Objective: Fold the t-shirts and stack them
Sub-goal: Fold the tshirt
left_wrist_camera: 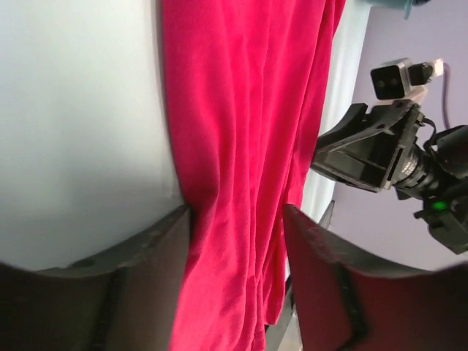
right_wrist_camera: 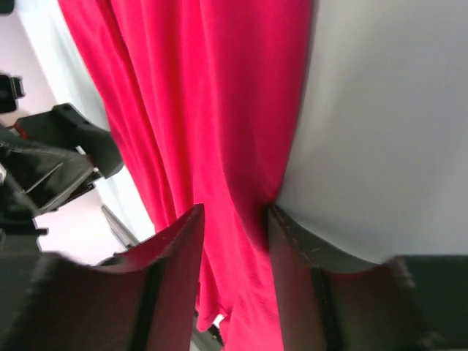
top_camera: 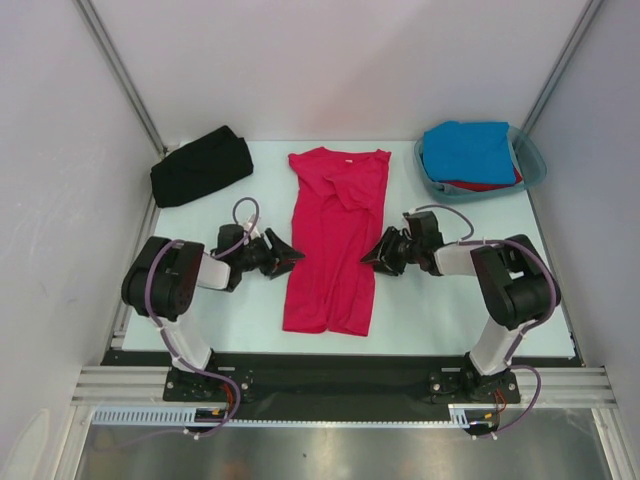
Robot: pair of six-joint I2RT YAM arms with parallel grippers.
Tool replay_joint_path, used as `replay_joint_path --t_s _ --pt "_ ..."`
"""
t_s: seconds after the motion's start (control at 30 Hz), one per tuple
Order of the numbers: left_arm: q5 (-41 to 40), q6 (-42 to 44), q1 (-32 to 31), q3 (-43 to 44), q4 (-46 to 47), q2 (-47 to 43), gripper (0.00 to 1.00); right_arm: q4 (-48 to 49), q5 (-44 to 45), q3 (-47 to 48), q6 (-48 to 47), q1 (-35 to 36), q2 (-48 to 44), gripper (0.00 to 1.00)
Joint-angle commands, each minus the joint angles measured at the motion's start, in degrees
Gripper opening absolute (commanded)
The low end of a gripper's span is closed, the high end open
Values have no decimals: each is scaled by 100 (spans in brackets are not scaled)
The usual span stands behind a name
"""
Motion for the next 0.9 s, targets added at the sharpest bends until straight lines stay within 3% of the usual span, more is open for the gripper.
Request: replay_joint_path --t_s 0.0,0.17,0.2,0.3,0.63,0.8,0.83,0.87 --pt "-156 177 -84 -452 -474 358 58 127 67 -386 268 206 300 40" --pt "-244 361 -84 -663 -685 253 23 -11 304 -554 286 321 12 16" --pt "-244 370 -84 -698 -711 227 12 -100 470 -554 242 330 -68 14" --pt "-331 475 -84 -699 -965 95 0 -522 804 -528 58 339 -376 9" --pt "-1254 1011 -84 -558 -2652 -889 0 -1919 1781 -264 -443 295 -1027 7" --pt "-1509 1214 -75 -462 -3128 -1127 1 -1999 1842 -229 -479 242 -992 8" --pt "-1509 1283 -84 -488 -3163 -1144 5 -1973 1816 -220 -479 242 -983 9" --pt "-1449 1319 -75 -523 -3103 -1136 13 -1955 1781 -229 -479 251 -957 18"
